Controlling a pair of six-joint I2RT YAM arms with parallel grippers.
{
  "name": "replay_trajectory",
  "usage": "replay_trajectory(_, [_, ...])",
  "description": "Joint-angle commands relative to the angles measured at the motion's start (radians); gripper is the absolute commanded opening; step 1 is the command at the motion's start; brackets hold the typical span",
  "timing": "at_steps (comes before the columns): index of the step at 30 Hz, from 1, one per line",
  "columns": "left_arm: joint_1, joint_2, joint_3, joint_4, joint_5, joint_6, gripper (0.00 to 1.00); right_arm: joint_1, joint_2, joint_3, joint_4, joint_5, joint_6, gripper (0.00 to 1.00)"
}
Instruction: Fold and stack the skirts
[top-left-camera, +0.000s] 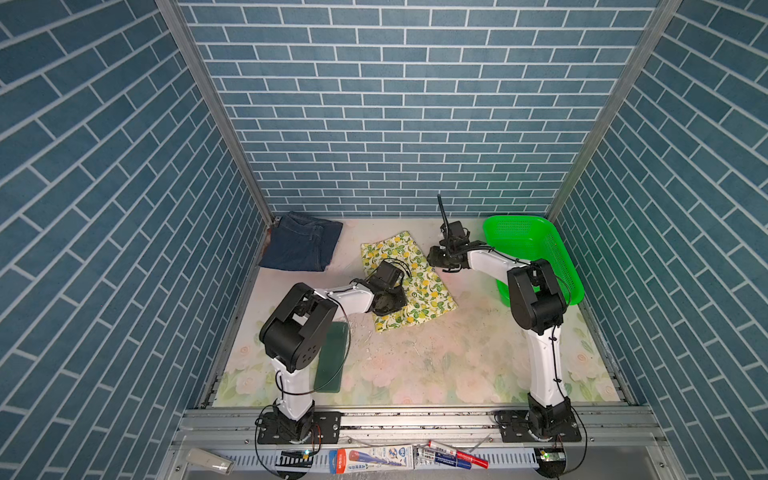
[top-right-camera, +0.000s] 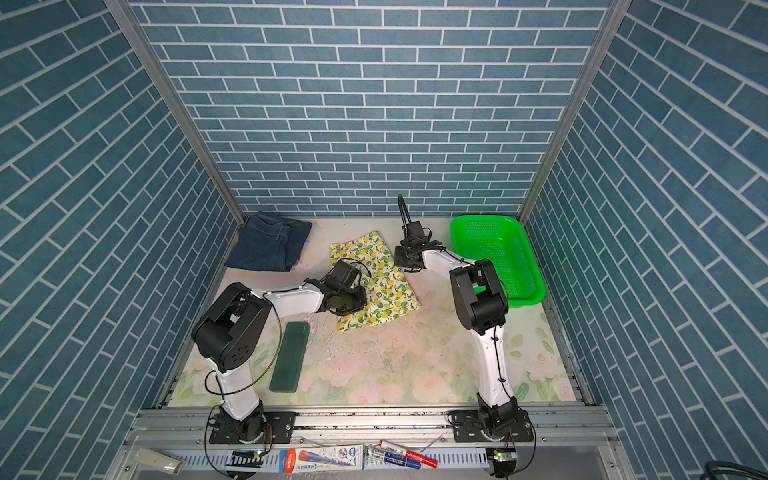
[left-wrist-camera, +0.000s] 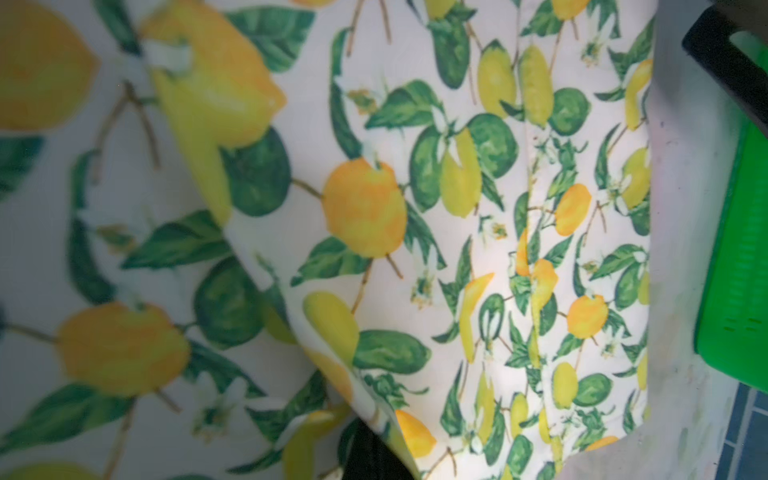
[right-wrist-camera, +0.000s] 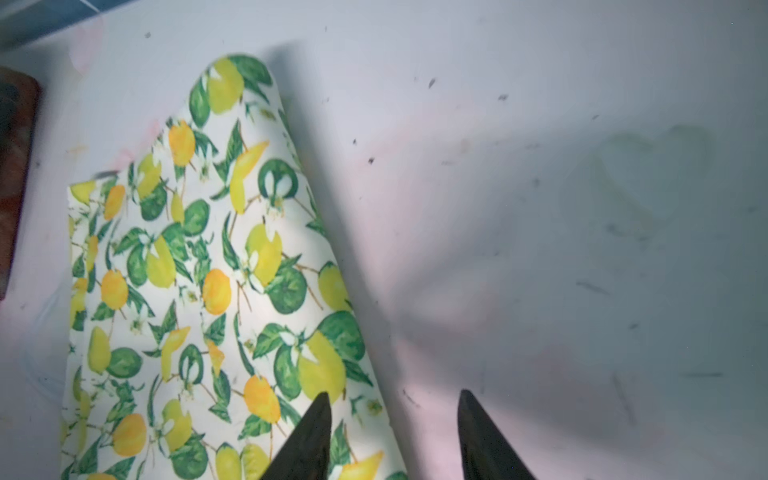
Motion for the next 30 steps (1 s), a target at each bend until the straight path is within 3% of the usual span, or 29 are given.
replay_trajectory(1, [-0.046, 0.095, -0.028, -0.015, 0.037, -0.097, 0.00, -0.025, -0.168, -0.016, -0.033, 0.013, -0.041, 0.51])
replay_trajectory(6, [-0.097, 0.127, -0.049, 0.093, 0.052, -0.206, 0.00, -0.035, -0.372, -0.191, -0.022, 0.048, -0.051, 0.52])
replay_trajectory(13, [-0.178, 0.205, -0.018, 0.230, 0.059, -0.353, 0.00, -0.037, -0.529, -0.328, -0.051, 0.076, -0.057, 0.53])
replay_trajectory(19, [-0.203, 0.163, 0.066, 0.140, 0.038, -0.270, 0.00, -0.038, -0.629, -0.351, -0.113, 0.092, -0.080, 0.55])
replay_trajectory(20, [-0.201, 0.140, 0.070, 0.108, 0.033, -0.235, 0.04, -0.038, -0.643, -0.357, -0.114, 0.092, -0.082, 0.55])
replay_trajectory(23, [-0.191, 0.047, 0.071, -0.016, 0.019, -0.090, 0.36, -0.038, -0.679, -0.382, -0.110, 0.091, -0.083, 0.59])
replay_trajectory(26, [-0.158, -0.052, 0.022, -0.104, -0.004, -0.014, 0.58, -0.037, -0.696, -0.391, -0.123, 0.093, -0.083, 0.59])
replay_trajectory(30, [-0.084, -0.152, -0.053, -0.175, -0.023, 0.043, 0.60, -0.035, -0.733, -0.424, -0.133, 0.094, -0.078, 0.59])
